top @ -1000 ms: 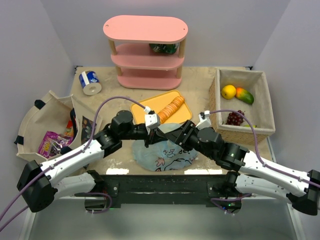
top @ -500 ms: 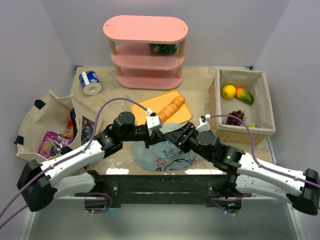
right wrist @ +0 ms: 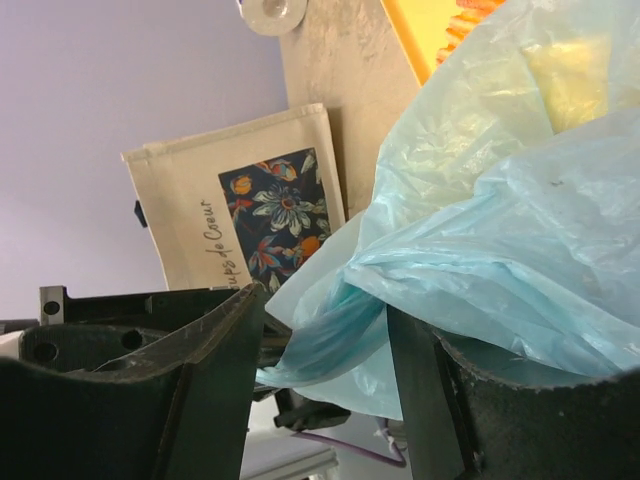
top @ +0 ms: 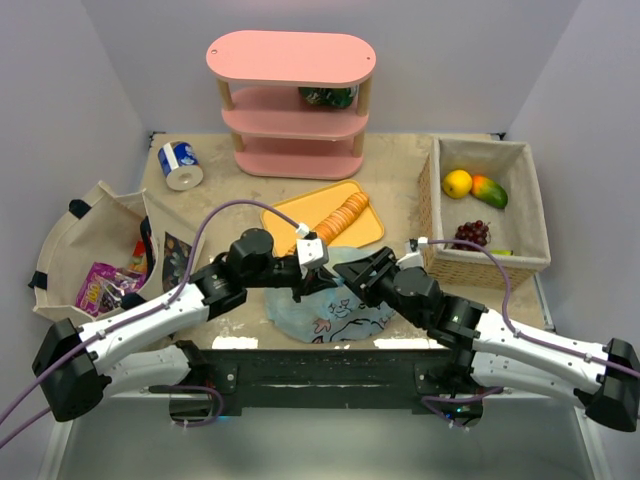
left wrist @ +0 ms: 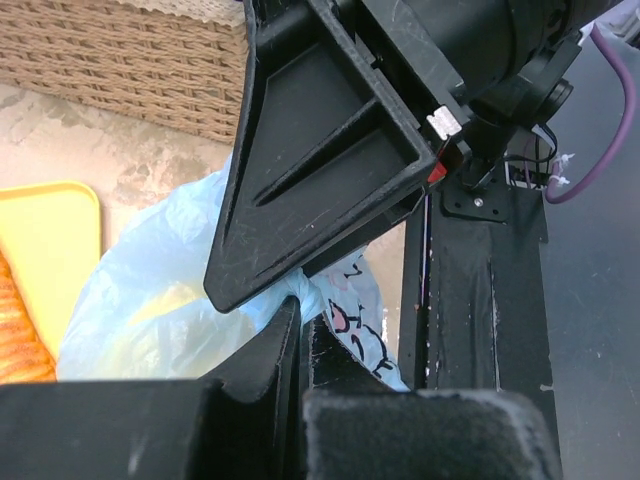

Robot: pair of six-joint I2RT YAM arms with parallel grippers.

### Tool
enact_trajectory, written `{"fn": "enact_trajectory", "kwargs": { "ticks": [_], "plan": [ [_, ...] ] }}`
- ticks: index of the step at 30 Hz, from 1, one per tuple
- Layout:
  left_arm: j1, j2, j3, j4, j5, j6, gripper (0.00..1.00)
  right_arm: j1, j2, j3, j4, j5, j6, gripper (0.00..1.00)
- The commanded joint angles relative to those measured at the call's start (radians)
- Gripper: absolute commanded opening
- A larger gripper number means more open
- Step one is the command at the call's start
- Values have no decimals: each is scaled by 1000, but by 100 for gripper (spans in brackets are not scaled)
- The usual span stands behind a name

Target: Place the mixed food into the grocery bags and tie them

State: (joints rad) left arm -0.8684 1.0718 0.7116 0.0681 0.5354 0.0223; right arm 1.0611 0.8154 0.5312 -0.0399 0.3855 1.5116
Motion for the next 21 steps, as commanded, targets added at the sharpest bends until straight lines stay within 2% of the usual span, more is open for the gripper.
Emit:
{"fn": "enact_trajectory", "kwargs": {
  "ticks": [1, 10, 16, 17, 18, 21],
  "plan": [
    [-11, -29, 17, 79, 3, 22, 0, 0, -4, -4, 11, 82, 30, 54],
    [-20, -15, 22, 68, -17, 30, 0, 0, 41, 42, 23, 56, -20, 38],
    [-34, -3, 35, 44, 12, 31, 1, 0, 44, 26, 63, 56, -27, 8],
    [-32, -4, 48, 33, 14, 31, 8, 2, 41, 26, 58, 67, -31, 0],
    [-32, -4, 57, 4, 14, 34, 25, 0, 31, 24, 49, 76, -36, 0],
    [-29, -21, 84, -31, 21, 45, 48, 0, 8, 9, 61, 93, -71, 0]
  ]
}}
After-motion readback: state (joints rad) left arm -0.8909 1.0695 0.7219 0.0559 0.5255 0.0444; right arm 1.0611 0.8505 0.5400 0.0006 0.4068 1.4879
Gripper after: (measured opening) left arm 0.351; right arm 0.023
